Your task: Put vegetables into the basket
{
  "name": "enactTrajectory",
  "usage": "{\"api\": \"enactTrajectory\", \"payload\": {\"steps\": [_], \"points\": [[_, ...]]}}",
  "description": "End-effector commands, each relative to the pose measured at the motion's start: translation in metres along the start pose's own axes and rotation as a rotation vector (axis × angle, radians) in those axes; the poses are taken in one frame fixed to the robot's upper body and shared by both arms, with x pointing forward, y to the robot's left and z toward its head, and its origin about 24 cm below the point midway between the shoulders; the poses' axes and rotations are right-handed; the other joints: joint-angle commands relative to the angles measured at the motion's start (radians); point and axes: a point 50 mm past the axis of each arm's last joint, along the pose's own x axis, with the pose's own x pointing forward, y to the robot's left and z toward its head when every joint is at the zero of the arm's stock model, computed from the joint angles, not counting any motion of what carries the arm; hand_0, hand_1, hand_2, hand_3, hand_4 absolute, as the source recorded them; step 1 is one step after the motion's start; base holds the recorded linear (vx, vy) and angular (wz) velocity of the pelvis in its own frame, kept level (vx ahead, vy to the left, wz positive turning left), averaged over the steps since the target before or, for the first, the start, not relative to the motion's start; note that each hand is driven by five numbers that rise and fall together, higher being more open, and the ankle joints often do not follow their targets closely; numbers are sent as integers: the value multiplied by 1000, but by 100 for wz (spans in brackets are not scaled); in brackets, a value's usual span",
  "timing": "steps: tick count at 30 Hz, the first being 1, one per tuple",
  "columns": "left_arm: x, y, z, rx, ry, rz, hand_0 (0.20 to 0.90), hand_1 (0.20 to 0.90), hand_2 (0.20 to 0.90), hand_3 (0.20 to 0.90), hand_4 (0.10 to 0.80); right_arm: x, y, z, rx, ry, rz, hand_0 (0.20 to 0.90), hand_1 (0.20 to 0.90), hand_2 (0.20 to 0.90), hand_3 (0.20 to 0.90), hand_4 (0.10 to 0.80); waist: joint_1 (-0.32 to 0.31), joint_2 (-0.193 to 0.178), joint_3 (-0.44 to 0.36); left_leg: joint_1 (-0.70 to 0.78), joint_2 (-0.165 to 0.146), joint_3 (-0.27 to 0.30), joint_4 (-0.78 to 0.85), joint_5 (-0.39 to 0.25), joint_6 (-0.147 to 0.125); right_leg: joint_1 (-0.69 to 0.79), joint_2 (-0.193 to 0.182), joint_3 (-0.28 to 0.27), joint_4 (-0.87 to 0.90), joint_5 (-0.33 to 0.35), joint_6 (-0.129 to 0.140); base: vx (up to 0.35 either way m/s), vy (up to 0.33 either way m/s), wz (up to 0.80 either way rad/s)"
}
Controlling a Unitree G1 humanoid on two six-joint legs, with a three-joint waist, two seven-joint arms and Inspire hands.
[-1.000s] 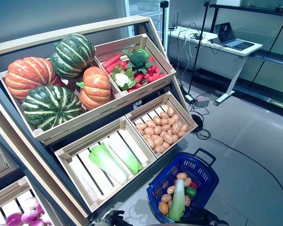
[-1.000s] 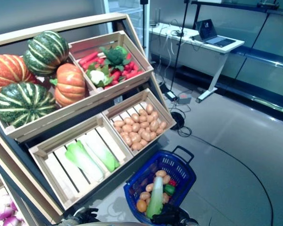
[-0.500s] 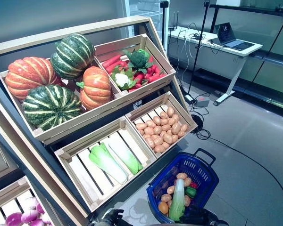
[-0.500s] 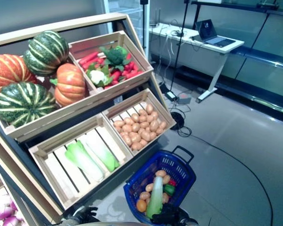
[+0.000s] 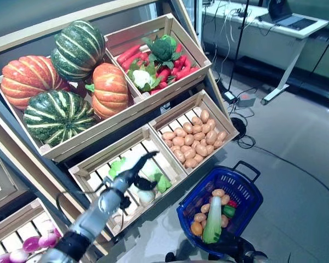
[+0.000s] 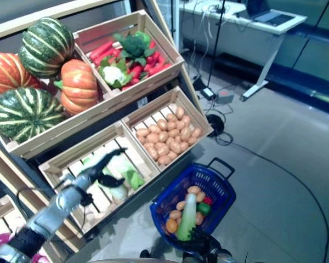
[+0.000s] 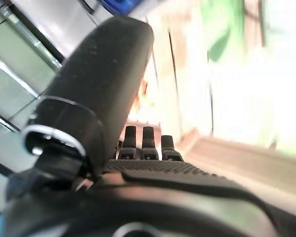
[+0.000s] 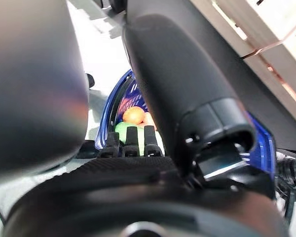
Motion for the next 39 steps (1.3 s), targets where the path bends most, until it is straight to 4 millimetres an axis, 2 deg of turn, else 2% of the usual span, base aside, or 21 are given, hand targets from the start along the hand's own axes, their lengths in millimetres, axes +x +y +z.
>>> {"api": "enactTrajectory", "payload": {"steps": [1, 4, 8, 10, 13, 16, 23, 26, 30, 37, 39], "points": [[15, 60, 30, 240, -151, 190, 900, 900, 900, 900, 800, 3, 6, 12, 12, -71, 37, 900, 900, 900, 900, 800, -13, -48, 76, -80, 5, -51, 52, -14, -28, -58, -49, 9, 126, -44, 0, -124, 17, 8], [16, 79, 29, 323, -141, 263, 900, 900, 900, 900, 800, 1, 0, 17, 22, -92, 29, 900, 900, 900, 900, 800, -18, -44, 114, -126, 1, -60, 97, -15, -33, -94, -49, 10, 163, -59, -12, -71, -2, 7], [10, 107, 25, 532, -111, 341, 900, 900, 900, 900, 800, -2, -13, 30, 46, -161, 4, 900, 900, 900, 900, 800, -21, -38, 180, -219, -7, -72, 173, -9, -47, -154, -49, 7, 204, -68, -28, -89, -13, 14], [9, 119, 24, 622, -89, 366, 900, 900, 900, 900, 800, -3, -16, 40, 43, -204, 1, 900, 900, 900, 900, 800, -22, -37, 205, -268, -11, -77, 211, -9, -48, -198, -50, 8, 236, -72, -37, -115, -11, 4], [6, 140, 27, 779, -86, 427, 900, 900, 900, 900, 800, -4, -16, 68, 19, -304, 34, 900, 900, 900, 900, 800, -25, -46, 263, -368, -10, -80, 300, -16, -51, -283, -44, 14, 308, -84, -50, -120, -25, 8], [7, 153, 30, 876, -85, 448, 900, 900, 900, 900, 800, -6, -14, 84, -3, -357, 50, 900, 900, 900, 900, 800, -26, -52, 294, -432, -6, -74, 354, -17, -53, -341, -42, 18, 351, -91, -55, -111, -13, 11], [9, 185, 40, 1019, -40, 485, 900, 900, 900, 900, 800, -11, -19, 124, 29, -483, 27, 900, 900, 900, 900, 800, -22, -56, 367, -571, -21, -62, 482, -65, -26, -497, -49, 32, 498, -112, -57, -104, 30, 2], [8, 191, 39, 1096, -37, 548, 900, 900, 900, 900, 800, -12, -19, 132, 23, -495, 26, 900, 900, 900, 900, 800, -21, -61, 385, -616, -21, -55, 529, -82, -19, -545, -56, 40, 546, -120, -53, -87, 40, -3], [9, 195, 26, 1151, -63, 660, 900, 900, 900, 900, 800, -13, -19, 138, 9, -513, 39, 900, 900, 900, 900, 800, -29, -69, 404, -687, -12, -52, 606, -108, -13, -625, -58, 59, 640, -141, -51, -41, 33, -1], [15, 183, 8, 1184, -70, 663, 900, 900, 900, 900, 800, -17, -12, 151, -44, -537, 65, 900, 900, 900, 900, 800, -43, -70, 404, -765, -2, -49, 660, -115, -15, -713, -52, 80, 702, -146, -52, -11, 43, -3], [15, 187, 6, 1206, -40, 669, 900, 900, 900, 900, 800, -19, -13, 156, -59, -543, 62, 900, 900, 900, 900, 800, -51, -70, 404, -790, 2, -43, 672, -117, -16, -742, -53, 84, 708, -142, -52, -23, 67, -6]]}}
